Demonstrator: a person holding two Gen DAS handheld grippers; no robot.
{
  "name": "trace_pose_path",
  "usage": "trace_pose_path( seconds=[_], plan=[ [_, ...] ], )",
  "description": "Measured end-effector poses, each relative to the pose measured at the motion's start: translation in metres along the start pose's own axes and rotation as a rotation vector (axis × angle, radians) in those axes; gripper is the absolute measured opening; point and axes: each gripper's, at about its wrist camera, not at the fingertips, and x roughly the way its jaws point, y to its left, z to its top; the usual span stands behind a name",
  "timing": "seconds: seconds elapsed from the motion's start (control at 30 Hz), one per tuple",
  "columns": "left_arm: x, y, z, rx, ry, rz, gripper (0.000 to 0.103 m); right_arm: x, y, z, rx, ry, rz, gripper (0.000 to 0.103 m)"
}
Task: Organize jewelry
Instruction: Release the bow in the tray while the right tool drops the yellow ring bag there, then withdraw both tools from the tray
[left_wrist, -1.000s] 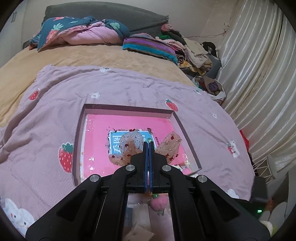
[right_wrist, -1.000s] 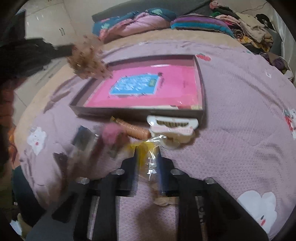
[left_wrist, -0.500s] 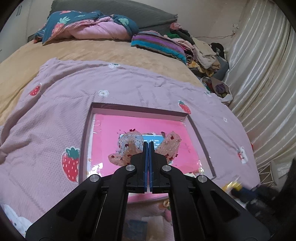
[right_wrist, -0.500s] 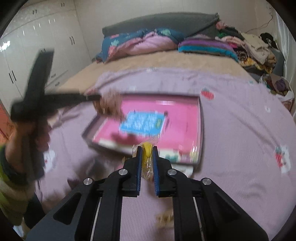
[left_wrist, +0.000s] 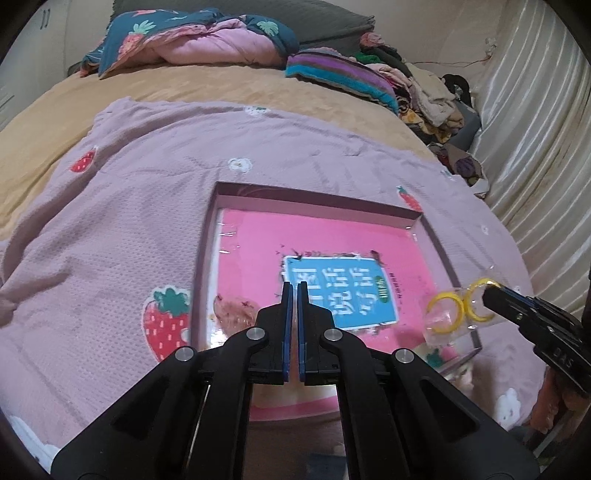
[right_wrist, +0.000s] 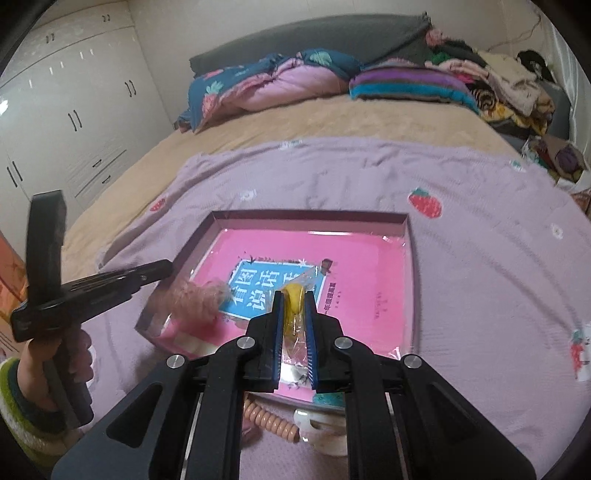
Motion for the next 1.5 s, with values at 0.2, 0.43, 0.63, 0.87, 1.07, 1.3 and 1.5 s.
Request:
trace_pose_path(
  seconds=[0.2, 0.43, 0.63, 0.87, 1.07, 1.3, 1.5],
  plan=[
    [-0.004, 0.010, -0.002, -0.013, -0.008, 0.028, 0.011, 0.029, -0.013, -0.006, 0.036, 0.063, -0.038, 0.011],
    [-0.019, 0.013, -0.011, -0.013, -0.019, 0.053, 0.036, 0.038, -0.033, -0.020, 0.033, 0.087, -0.157, 0.019],
    [-0.036, 0.010, -0.019, -0.028, -0.047, 0.066, 0.056, 0.026, -0.041, -0.034, 0.037, 0.071, -0.207, 0.042],
    [-0.065, 0.009, -0.025, -0.060, -0.094, 0.087, 0.081, -0.019, -0.046, -0.042, 0.086, -0.009, -0.228, 0.069],
    [-0.092, 0.005, -0.028, -0.060, -0.136, 0.095, 0.090, -0.063, -0.038, -0.041, 0.094, -0.104, -0.233, 0.084],
    [-0.120, -0.002, -0.031, -0.051, -0.184, 0.091, 0.093, -0.104, -0.025, -0.045, 0.083, -0.174, -0.212, 0.087],
    [-0.139, -0.014, -0.039, -0.027, -0.212, 0.083, 0.093, -0.128, -0.012, -0.052, 0.064, -0.204, -0.201, 0.088]
  ],
)
